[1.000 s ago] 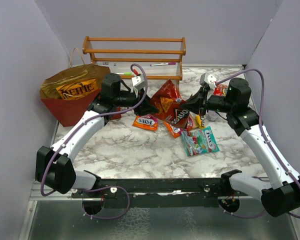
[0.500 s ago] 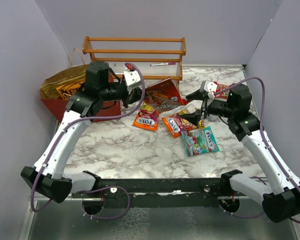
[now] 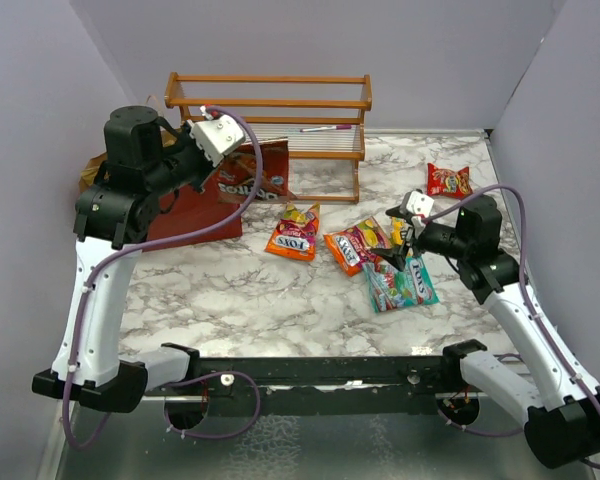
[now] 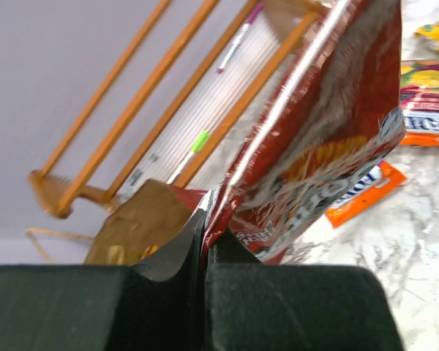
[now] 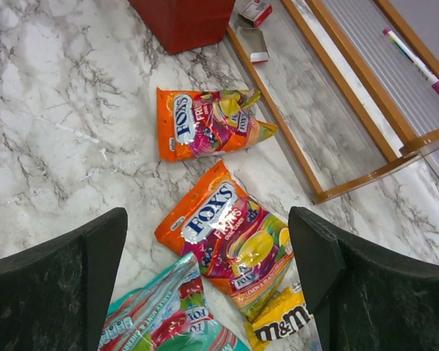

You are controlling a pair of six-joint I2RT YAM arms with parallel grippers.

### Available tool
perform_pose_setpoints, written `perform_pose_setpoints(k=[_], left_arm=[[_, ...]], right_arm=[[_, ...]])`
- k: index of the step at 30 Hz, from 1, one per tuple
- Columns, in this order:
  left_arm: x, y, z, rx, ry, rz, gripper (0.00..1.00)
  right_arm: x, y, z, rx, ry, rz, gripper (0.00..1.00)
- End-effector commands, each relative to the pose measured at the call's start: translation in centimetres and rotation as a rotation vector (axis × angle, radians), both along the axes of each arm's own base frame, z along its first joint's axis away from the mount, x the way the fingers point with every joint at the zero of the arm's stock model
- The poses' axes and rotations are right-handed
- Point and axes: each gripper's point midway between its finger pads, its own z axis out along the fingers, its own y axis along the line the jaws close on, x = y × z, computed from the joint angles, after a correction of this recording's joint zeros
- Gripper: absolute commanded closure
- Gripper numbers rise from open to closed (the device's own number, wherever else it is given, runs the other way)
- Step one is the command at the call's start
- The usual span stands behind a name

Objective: Place the snacks into the paper bag
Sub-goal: Place the snack in the paper bag.

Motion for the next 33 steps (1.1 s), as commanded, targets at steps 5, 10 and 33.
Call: perform_pose_setpoints(k=[5, 10, 33], left_arm=[[0.8, 5.6, 7.1, -0.012, -0.201, 0.303, 1.0], [1.9, 7.3, 9.6, -0.051, -0.247, 0.396, 1.0], [4.2, 14.3, 9.9, 0.277, -0.39, 0.684, 1.0]], right_arm=[[0.1, -0.7, 0.3, -0.014, -0.054, -0.003, 0.08], [-0.2, -0.6, 0.2, -0.005, -0.045, 0.011, 0.08], [-1.1, -0.1, 0.0, 0.008, -0.026, 0.063, 0.08]])
